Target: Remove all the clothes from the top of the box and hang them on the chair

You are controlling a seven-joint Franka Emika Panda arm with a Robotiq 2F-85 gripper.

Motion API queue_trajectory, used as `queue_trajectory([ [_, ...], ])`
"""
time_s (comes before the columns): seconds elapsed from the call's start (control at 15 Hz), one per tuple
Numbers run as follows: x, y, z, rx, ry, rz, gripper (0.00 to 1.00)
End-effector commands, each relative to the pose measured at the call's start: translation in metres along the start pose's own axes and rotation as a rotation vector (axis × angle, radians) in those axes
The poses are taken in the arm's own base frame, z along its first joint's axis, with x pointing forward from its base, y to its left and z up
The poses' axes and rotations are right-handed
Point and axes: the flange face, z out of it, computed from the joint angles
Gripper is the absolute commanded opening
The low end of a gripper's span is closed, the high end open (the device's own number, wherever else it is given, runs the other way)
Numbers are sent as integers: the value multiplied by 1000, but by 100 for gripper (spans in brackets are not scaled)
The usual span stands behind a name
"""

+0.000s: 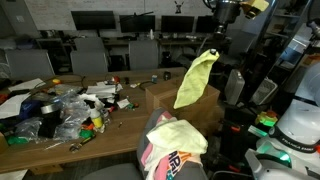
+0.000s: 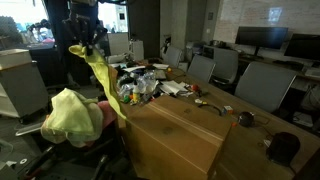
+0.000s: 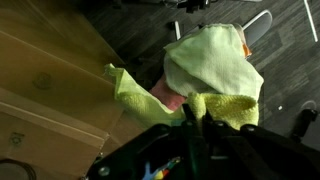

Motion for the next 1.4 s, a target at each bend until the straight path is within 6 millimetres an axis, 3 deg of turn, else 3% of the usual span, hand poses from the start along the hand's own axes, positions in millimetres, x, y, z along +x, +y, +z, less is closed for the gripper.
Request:
queue_trajectory([
  [0.0,10,-31,-13,-63,-6,-116,2],
  [0.87,-19,-56,20,-144,-185,-225,2],
  [1.33,-9,-116,23,-279,-278,-441,2],
])
